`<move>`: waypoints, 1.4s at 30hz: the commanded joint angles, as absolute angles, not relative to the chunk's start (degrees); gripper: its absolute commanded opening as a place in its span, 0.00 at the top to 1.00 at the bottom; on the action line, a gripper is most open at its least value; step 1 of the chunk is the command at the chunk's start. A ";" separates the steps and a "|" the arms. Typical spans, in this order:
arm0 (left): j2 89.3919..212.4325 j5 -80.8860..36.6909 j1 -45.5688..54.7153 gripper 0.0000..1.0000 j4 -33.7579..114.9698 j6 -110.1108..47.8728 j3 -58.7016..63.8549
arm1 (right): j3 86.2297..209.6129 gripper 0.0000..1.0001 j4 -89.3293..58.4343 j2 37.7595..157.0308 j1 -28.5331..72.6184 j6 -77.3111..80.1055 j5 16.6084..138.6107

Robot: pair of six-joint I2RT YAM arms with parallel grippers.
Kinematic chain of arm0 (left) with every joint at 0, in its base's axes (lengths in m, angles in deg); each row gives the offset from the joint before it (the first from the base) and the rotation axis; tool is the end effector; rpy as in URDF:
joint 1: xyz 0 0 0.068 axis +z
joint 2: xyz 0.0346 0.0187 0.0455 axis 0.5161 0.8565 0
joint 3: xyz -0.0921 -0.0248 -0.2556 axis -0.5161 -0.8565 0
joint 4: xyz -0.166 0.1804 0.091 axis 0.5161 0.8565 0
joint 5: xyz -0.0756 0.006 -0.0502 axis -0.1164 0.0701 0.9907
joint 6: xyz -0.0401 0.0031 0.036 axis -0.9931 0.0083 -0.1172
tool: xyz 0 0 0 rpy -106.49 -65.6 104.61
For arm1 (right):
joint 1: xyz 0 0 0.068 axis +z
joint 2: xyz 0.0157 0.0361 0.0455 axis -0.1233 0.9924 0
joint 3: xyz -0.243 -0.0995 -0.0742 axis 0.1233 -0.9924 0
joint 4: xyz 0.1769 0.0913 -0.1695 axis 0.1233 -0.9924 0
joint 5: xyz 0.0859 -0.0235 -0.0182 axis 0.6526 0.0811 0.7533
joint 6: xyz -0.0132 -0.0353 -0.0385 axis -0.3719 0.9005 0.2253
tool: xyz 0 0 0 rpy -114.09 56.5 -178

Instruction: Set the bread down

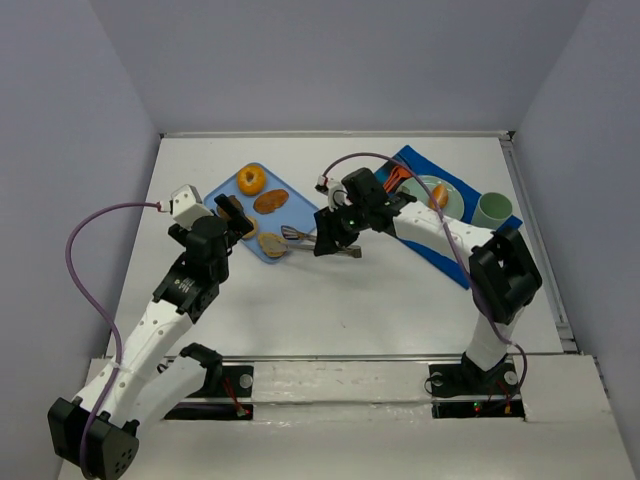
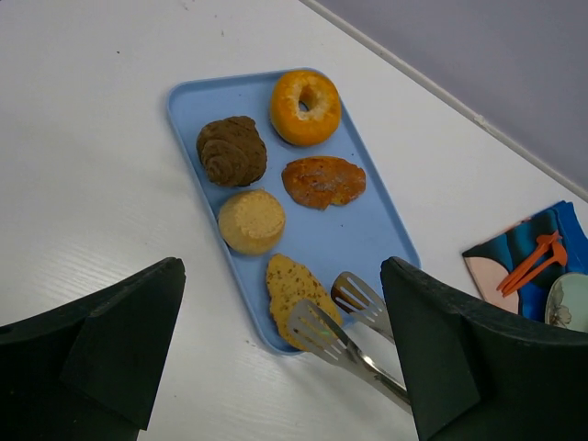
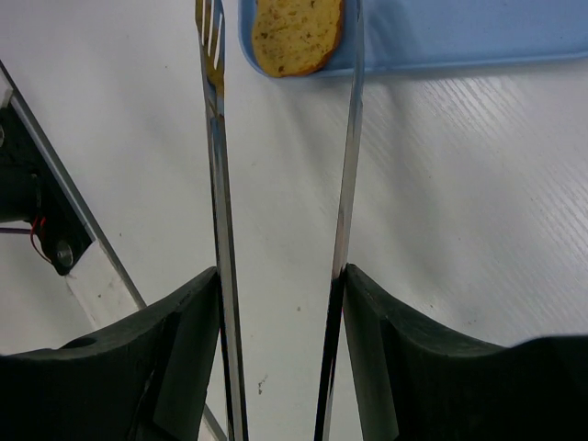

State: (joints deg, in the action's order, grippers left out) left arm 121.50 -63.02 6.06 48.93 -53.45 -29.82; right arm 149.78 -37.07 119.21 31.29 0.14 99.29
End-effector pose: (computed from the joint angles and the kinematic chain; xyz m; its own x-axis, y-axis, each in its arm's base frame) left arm 0.1788 -0.0622 0.3140 -0.0942 -0.4743 -0.8753 -0.2099 0.8689 -0.4483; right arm 0.3002 0.2599 0.2424 -0.6857 -0.3868 -0.6166 -0.7108 0.5382 0.4529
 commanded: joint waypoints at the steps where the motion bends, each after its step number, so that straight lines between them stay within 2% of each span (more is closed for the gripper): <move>1: 120.86 -63.84 6.29 0.01 46.23 -53.38 -30.39 | 154.28 0.41 -39.81 120.63 32.03 -0.49 99.14; 10: 121.56 -64.02 6.29 0.01 46.05 -53.29 -30.39 | 156.66 0.42 -44.38 123.80 34.05 0.13 98.28; 13: 121.21 -64.20 6.29 0.01 46.05 -53.29 -30.57 | 157.63 0.45 -44.91 124.68 34.05 -0.58 96.61; 22: 120.07 -64.64 6.29 0.01 46.14 -53.29 -30.83 | 159.21 0.77 -45.18 123.81 34.05 -2.60 91.77; 28: 119.37 -64.72 6.29 0.01 46.31 -53.38 -31.01 | 159.30 0.89 -44.12 120.82 34.05 -5.05 86.32; 34: 118.22 -64.81 6.29 0.01 46.58 -53.64 -31.27 | 153.60 0.90 -41.84 110.73 31.42 -9.62 74.55; 42: 117.17 -64.90 6.29 0.01 46.49 -53.82 -31.45 | 136.64 0.90 -43.59 94.90 17.55 -16.30 64.44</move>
